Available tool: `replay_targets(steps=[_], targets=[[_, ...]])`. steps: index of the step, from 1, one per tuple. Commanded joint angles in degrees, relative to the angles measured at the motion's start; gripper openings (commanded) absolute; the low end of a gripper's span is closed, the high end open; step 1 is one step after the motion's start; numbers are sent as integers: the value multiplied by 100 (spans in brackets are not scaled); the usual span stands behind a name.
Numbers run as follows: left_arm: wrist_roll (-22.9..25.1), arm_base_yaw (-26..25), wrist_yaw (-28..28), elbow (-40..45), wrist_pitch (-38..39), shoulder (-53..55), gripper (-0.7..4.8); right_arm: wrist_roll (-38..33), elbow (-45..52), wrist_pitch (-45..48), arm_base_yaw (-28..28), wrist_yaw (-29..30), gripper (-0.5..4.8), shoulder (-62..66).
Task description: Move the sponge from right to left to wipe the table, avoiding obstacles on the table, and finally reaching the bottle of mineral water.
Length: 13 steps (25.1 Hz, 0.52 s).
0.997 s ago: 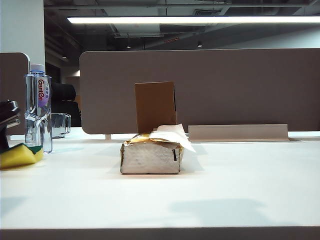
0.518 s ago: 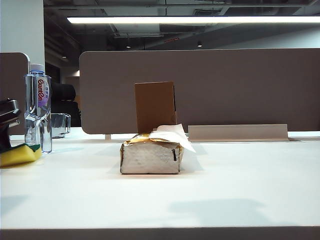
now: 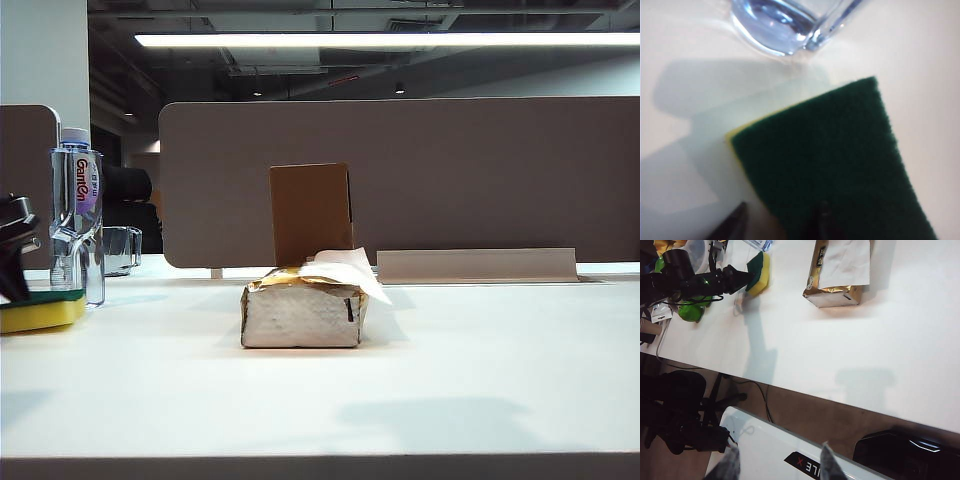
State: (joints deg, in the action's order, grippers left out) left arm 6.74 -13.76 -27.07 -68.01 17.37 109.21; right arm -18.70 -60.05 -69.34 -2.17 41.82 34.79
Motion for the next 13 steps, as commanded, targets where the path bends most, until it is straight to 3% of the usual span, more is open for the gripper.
replay_targets(steps=[1,9,13], targets=[[7,9,-15,15,94,-52,285,-17,-24,59,-4,46,207,-11],[11,4,-17,7,50,-291,300,-17,-24,59,-4,44,207,-11],[11,4,-17,-385,551,-319,315,-15,-24,61,-4,44,207,-11]])
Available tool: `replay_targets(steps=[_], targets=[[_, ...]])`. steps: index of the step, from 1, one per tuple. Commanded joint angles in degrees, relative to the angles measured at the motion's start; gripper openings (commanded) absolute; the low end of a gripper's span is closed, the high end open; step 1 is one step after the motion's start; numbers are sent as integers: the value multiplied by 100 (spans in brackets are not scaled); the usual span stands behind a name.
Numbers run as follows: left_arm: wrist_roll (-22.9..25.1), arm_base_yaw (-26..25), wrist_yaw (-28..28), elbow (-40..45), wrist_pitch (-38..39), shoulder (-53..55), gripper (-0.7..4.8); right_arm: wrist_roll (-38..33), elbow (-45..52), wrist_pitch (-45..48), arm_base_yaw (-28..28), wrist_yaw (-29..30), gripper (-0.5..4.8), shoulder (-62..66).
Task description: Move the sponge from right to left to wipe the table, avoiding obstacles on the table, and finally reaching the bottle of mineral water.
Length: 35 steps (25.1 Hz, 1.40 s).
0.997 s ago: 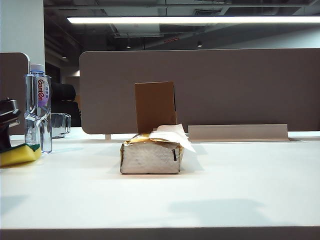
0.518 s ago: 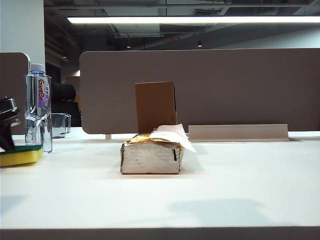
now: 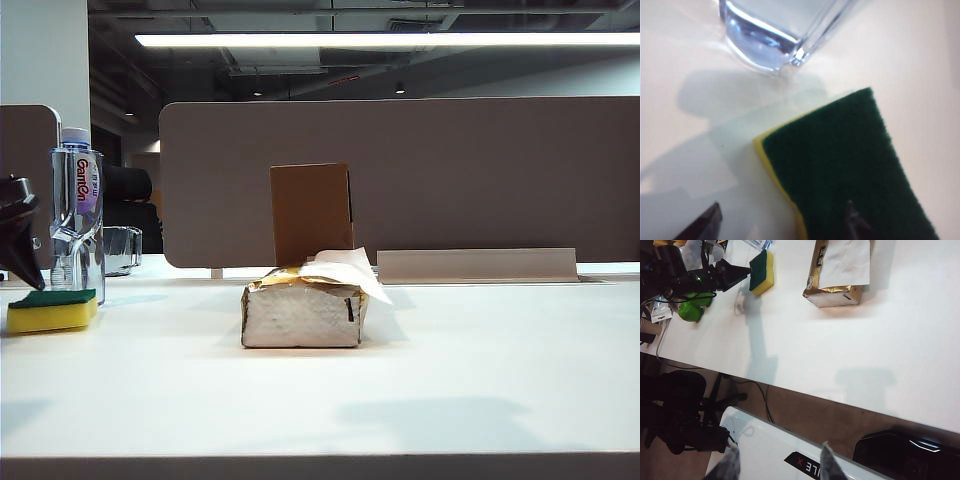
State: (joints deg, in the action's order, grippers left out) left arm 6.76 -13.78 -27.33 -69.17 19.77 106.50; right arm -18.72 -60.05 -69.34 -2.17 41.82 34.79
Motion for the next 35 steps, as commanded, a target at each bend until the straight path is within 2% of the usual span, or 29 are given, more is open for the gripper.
replay_targets(steps=[1,2,3,11,21,24,27,35], targets=[[15,7,11,-372,435,-63,319,-13,-24,59,-4,46,207,-11],[15,7,11,-522,568,-92,349,-13,-24,59,-4,46,207,-11],[24,7,28,-667,715,-168,353,-11,-24,61,-4,44,207,-11],[28,-7,7,-787,905,-918,352,59,-22,107,-4,26,207,-11],[-2,2,-122,-787,1296,-2824,350,101,-24,538,-9,11,207,-11],[-155,4,-168,-787,1340,-3220,350,236,-24,542,-9,4,207,-11],[-293,70,-396,-787,1390,-3644,350,243,-24,612,-9,-131,207,-17],[-273,199,-391,-787,1679,-4323,350,254,-24,817,-4,-317,207,-28]])
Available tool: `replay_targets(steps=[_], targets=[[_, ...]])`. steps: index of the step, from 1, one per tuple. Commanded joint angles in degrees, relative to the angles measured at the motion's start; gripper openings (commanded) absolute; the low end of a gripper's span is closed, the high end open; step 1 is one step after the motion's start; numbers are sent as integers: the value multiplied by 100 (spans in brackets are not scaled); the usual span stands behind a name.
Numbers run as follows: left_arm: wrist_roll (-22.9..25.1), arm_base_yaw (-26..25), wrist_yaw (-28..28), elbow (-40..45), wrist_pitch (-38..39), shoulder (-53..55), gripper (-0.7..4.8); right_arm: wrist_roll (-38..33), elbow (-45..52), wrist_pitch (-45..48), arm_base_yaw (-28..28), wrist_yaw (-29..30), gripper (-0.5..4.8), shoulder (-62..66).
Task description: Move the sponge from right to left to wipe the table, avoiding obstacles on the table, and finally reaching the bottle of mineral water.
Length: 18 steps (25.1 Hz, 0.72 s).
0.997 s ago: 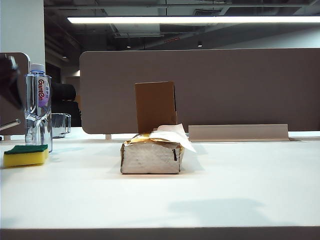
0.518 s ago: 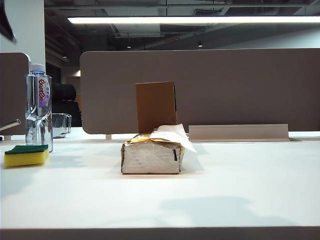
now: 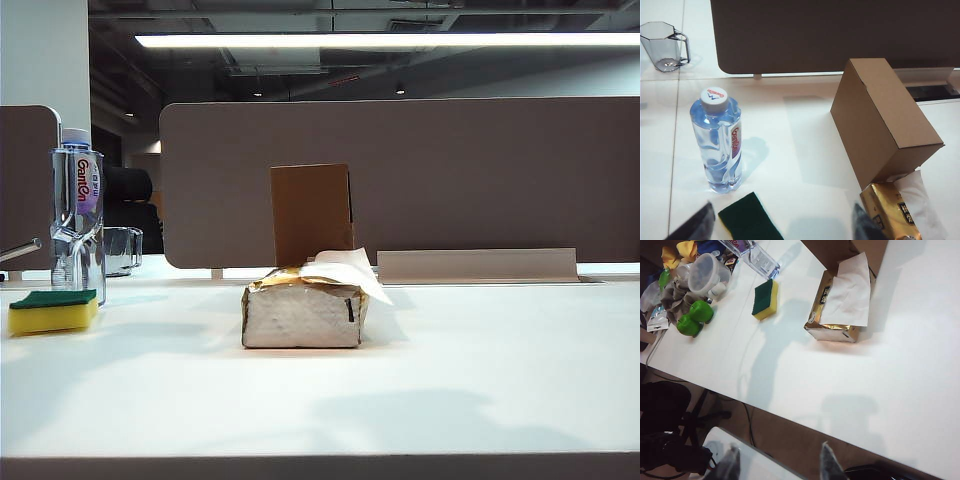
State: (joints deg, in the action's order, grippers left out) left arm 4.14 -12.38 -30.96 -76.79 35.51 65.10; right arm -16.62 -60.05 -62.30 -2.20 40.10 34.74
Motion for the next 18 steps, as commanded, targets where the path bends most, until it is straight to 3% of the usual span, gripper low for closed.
replay_targets(steps=[1,10,18], targets=[[-9,68,-39,-22,157,-254,350,81,-24,127,-2,-195,207,-28],[107,63,264,-7,321,-1296,350,341,-26,372,2,-1032,207,-160],[369,1233,933,306,656,-1825,341,802,-24,424,9,-2221,207,-601]])
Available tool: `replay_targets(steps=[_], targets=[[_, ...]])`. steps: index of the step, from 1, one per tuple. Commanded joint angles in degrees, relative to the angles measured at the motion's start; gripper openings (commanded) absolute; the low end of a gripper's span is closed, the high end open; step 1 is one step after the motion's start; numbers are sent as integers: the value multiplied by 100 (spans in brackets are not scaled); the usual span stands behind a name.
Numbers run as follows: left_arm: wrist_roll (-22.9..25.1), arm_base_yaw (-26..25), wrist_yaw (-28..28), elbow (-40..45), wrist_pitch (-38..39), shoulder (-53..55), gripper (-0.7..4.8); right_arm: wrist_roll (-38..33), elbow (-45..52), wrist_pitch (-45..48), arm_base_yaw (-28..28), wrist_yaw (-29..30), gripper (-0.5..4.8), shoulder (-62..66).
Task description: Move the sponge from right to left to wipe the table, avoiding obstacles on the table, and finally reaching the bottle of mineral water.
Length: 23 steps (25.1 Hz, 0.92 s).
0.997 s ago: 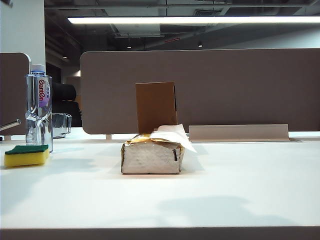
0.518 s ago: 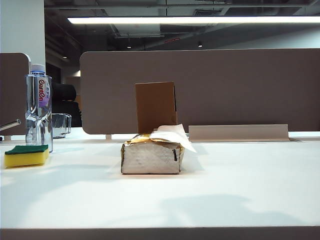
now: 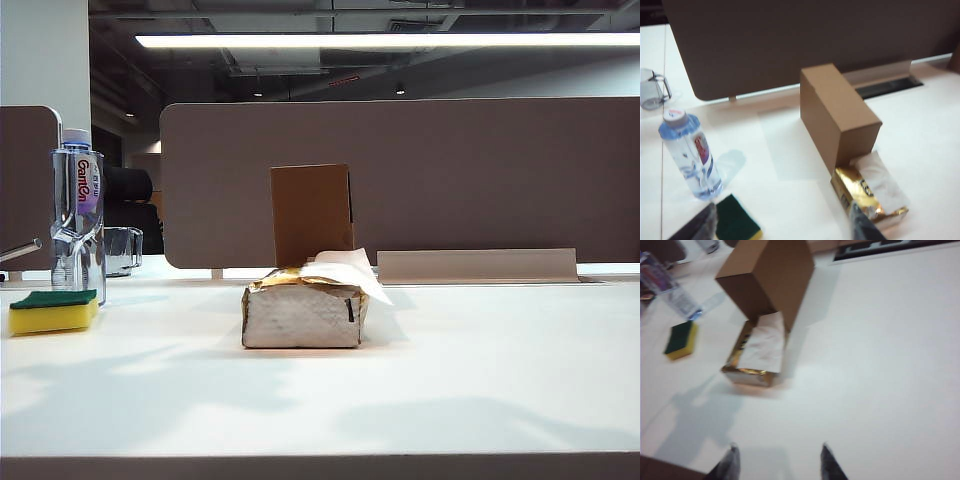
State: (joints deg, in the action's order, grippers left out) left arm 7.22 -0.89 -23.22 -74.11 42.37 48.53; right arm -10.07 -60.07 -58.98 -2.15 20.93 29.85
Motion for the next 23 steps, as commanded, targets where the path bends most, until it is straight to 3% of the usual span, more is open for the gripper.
replay_targets(steps=[1,8,13,23], targets=[[-48,81,160,81,-37,-284,341,157,-22,92,2,-459,207,-212],[-42,74,448,761,-177,-1285,340,608,44,111,2,-1349,207,-713],[-63,74,723,1513,-262,-2271,339,625,938,431,-4,-1792,205,-1639],[-476,74,911,3464,-1228,-3633,317,555,2354,1587,-4,-1961,158,-2197]])
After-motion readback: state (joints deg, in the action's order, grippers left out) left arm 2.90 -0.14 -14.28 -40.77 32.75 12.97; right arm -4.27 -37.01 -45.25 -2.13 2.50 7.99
